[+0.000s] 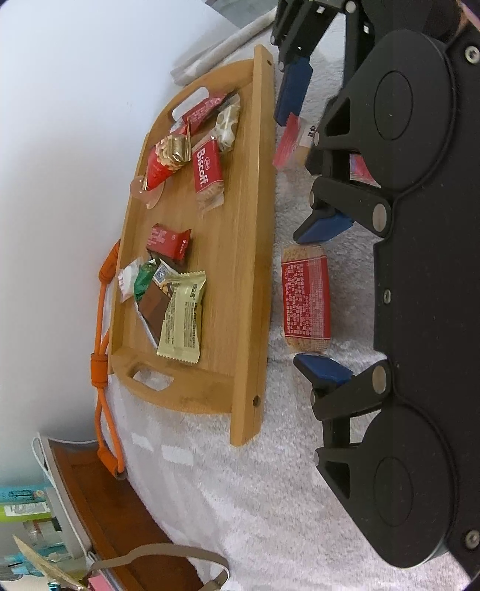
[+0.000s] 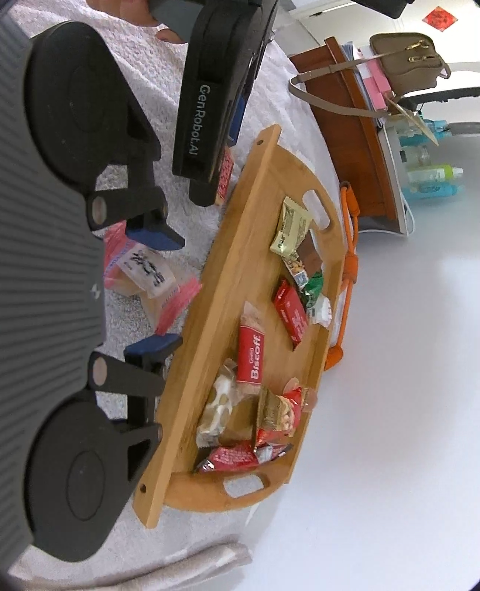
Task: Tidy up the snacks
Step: 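Grasp the red printed packet with the left tool while the right tool grasps the pink candy packet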
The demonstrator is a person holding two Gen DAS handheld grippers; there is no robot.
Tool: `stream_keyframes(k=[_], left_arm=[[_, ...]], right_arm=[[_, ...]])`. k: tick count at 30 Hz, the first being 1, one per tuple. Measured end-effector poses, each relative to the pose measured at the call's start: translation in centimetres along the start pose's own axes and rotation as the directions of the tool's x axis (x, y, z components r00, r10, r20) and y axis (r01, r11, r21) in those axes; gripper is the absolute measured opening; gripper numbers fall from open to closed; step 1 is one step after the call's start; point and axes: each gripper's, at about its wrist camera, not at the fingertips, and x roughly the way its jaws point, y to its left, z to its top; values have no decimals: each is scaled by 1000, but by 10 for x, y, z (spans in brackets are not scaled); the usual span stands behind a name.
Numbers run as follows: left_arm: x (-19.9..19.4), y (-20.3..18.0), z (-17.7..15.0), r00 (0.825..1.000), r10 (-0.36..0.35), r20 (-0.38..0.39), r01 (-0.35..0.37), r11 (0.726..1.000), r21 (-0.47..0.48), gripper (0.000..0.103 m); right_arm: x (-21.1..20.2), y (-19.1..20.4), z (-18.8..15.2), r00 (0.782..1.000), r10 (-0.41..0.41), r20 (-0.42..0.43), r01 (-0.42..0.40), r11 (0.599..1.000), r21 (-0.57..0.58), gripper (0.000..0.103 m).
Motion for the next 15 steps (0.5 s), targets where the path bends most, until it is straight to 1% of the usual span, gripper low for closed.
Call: stream_keyframes(k=[5,11,12,13,15], left_arm=[[-15,5,0,1000,10,12,-10,1000,-15,62],[-28,7,-6,1000,19,24,-18,1000,-19,62],[-30,8,-8,999,21,25,-20,1000,-24,62],[-31,9,-10,999,21,24,-20,999,-28,62],[-34,11,-15,999,21,24,-20,999,-34,62]], right_arm=[[-13,2,3,1000,-10,7,9,1000,7,43],[-26,-1,4,1000,10,12,-10,998,55,37],[-28,-2,4,1000,12,13,-13,998,63,33],[-30,-3,4,1000,14,12,-15,997,73,31],[-31,-4,4,1000,20,3,-20,995,93,32]])
